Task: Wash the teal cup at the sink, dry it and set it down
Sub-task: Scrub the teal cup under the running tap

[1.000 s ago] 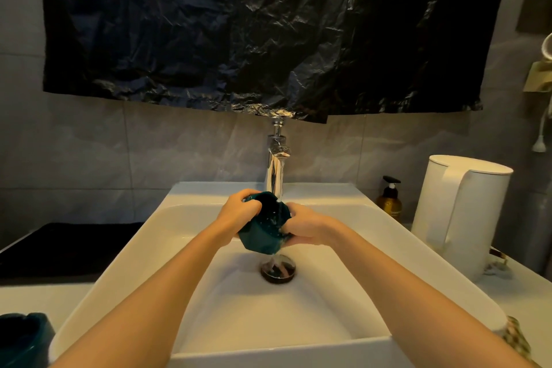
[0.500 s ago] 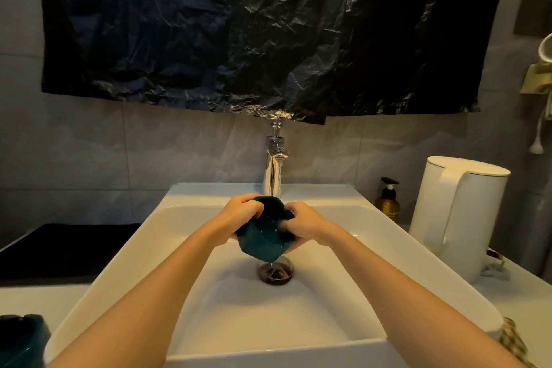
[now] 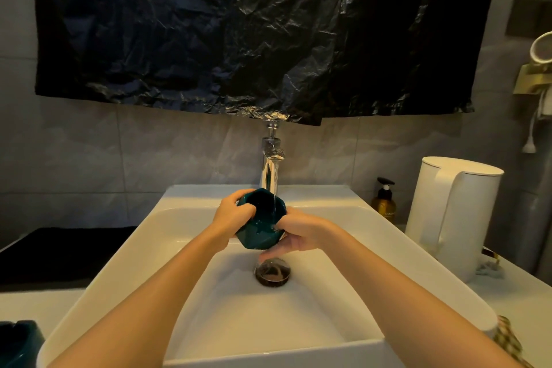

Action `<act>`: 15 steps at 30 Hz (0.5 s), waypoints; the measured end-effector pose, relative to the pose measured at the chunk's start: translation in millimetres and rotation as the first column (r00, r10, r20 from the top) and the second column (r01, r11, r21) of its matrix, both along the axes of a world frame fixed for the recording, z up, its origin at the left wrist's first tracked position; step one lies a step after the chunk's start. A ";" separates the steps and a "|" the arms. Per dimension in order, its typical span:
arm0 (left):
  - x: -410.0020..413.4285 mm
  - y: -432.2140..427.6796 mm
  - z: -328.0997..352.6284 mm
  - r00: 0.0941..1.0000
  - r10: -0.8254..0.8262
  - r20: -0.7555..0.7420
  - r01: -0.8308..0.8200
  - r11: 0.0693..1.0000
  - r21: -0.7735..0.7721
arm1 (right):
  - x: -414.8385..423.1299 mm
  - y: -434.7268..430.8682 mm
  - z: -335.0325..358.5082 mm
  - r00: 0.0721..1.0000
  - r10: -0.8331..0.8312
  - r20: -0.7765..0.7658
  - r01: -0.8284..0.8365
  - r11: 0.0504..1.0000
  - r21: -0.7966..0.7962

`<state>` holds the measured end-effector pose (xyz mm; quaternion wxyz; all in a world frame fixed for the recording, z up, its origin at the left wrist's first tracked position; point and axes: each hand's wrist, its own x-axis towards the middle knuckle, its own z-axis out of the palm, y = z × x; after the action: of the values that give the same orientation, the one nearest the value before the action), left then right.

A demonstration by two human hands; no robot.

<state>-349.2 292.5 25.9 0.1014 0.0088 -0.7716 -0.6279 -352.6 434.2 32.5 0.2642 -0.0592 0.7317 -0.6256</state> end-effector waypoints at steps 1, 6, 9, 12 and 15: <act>0.3 0.0 -0.7 1.000 0.008 -0.003 -0.008 1.000 -0.015 | -0.9 -0.5 -1.6 0.999 -0.016 -0.052 0.019 0.998 0.059; 2.4 1.6 -1.2 0.999 -0.045 0.025 0.047 0.997 -0.068 | -14.2 0.2 -10.9 0.904 -0.130 -0.407 0.304 0.865 0.399; 3.7 3.4 1.4 0.994 -0.099 0.056 0.104 0.989 -0.100 | -13.9 5.2 -8.8 0.835 -0.096 -0.541 0.396 0.788 0.471; 2.8 2.4 2.3 0.993 -0.100 0.062 0.105 0.991 -0.085 | -10.8 4.9 -6.3 0.842 -0.075 -0.534 0.365 0.808 0.463; 0.5 0.9 2.5 0.996 -0.070 0.047 0.072 0.997 -0.039 | -7.6 3.8 0.6 0.915 -0.051 -0.401 0.192 0.928 0.320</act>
<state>-348.7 293.4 28.4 0.0616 -0.0064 -0.7862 -0.6149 -360.1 438.0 33.1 0.0814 -0.0864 0.8715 -0.4758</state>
